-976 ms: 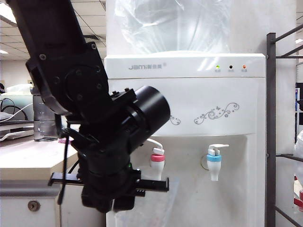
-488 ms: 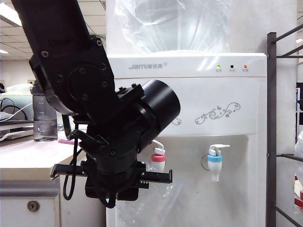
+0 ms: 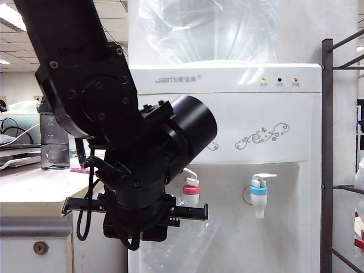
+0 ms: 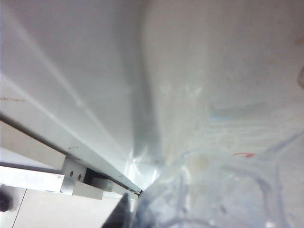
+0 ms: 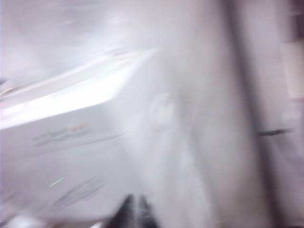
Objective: Pick up the plastic mug from the left desk, go to the hot water outlet of the water dispenser, press the vertical switch to get some water, then put the mug back on the desk.
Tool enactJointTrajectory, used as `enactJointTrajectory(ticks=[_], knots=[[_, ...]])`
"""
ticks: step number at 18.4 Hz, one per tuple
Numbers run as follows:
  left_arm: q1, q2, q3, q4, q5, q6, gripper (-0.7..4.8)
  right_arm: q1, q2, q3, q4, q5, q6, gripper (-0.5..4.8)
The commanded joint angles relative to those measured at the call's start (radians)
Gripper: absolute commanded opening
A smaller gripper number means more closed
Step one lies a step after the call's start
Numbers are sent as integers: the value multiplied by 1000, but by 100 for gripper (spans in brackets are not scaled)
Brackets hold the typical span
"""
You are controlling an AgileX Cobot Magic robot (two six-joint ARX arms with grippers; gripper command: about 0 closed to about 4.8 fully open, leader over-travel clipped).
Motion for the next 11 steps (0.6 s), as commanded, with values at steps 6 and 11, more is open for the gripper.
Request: enactJointTrajectory(ticks=[6, 11], knots=[[-8, -32, 36, 215, -24, -12, -5, 13, 149, 0, -5, -109, -44, -3], [-8, -31, 36, 215, -23, -12, -5, 159, 179, 0, 21, -28, -207, -3]])
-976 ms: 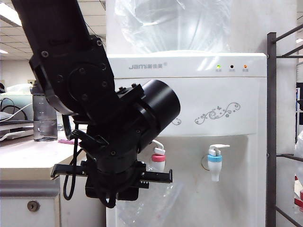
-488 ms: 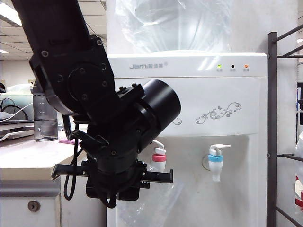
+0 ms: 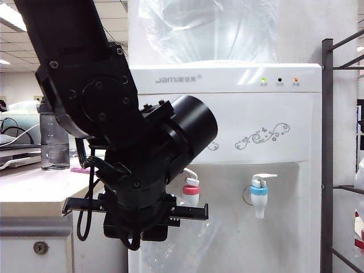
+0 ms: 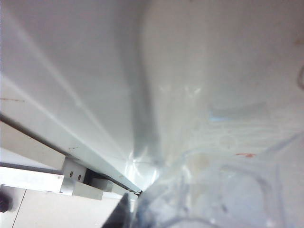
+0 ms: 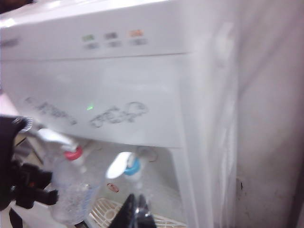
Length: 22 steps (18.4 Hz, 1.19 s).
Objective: Pick up the plastic mug from the left desk, go to the hot water outlet of the water dispenser, press the vertical switch to get some water, then put the mug back on the desk.
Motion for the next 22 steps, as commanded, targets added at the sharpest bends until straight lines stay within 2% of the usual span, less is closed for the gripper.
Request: enactJointTrajectory(ticks=[1, 3, 13, 16, 20, 22], knots=[[-5, -31, 36, 215, -23, -11, -5, 68, 2, 0, 51, 79, -17, -3], [-5, -31, 36, 215, -23, -11, -5, 100, 2, 0, 24, 89, -16, -2], [-6, -31, 36, 219, -1, -16, -5, 97, 2, 0, 20, 84, -17, -1], [-8, -30, 36, 126, 87, -59, -5, 97, 2, 0, 20, 84, -17, -1], [-14, -32, 36, -69, 97, -57, -5, 97, 2, 0, 20, 84, -17, -1], [-16, -48, 36, -152, 134, -57, -5, 97, 2, 0, 20, 84, -17, -1]])
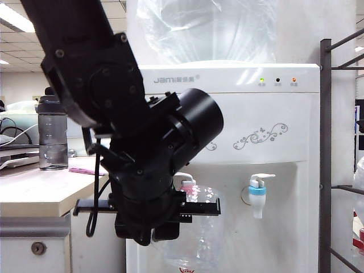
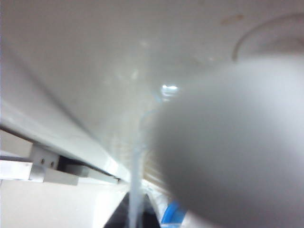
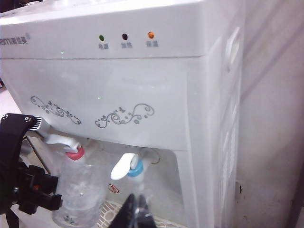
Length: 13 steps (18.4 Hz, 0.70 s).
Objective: Pick up the plastic mug from the left desk, go to the hot water outlet of the water dispenser, press the vertical switch to get some water, then put the mug back on the desk.
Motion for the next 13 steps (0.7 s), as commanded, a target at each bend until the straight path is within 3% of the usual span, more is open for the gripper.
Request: enactJointTrajectory(ticks=[1, 5, 9, 13], knots=[[-11, -37, 10, -101, 59, -8, -5, 1, 0, 0, 10, 2, -3, -1], [-20, -85, 10, -209, 138, -4, -5, 1, 1, 0, 10, 2, -3, -1], [-24, -158, 10, -435, 262, -4, -5, 1, 1, 0, 10, 1, -3, -1], [-25, -217, 10, -536, 296, 17, -5, 1, 1, 0, 10, 1, -3, -1]])
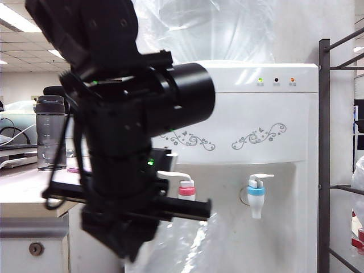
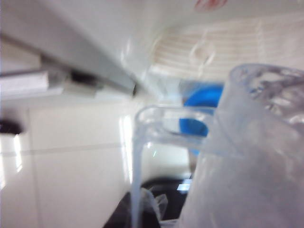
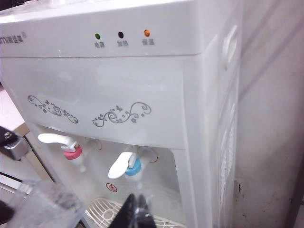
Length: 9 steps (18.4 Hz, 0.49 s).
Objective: Pick up the plastic mug from the left desk, go to the hot water outlet of the water dispenser, press the vertical switch to get some water, then put the mug back on the desk.
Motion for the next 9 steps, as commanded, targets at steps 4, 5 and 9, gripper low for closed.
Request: enactJointTrajectory(ticks=[4, 5, 9], knots=[[-24, -104, 4, -32, -10, 64, -5, 0, 1, 0, 15, 1, -3, -1], [-35, -119, 4, -18, -31, 65, -5, 0, 1, 0, 15, 1, -3, -1], [-72, -219, 4, 83, -188, 68, -5, 0, 1, 0, 15, 1, -3, -1]])
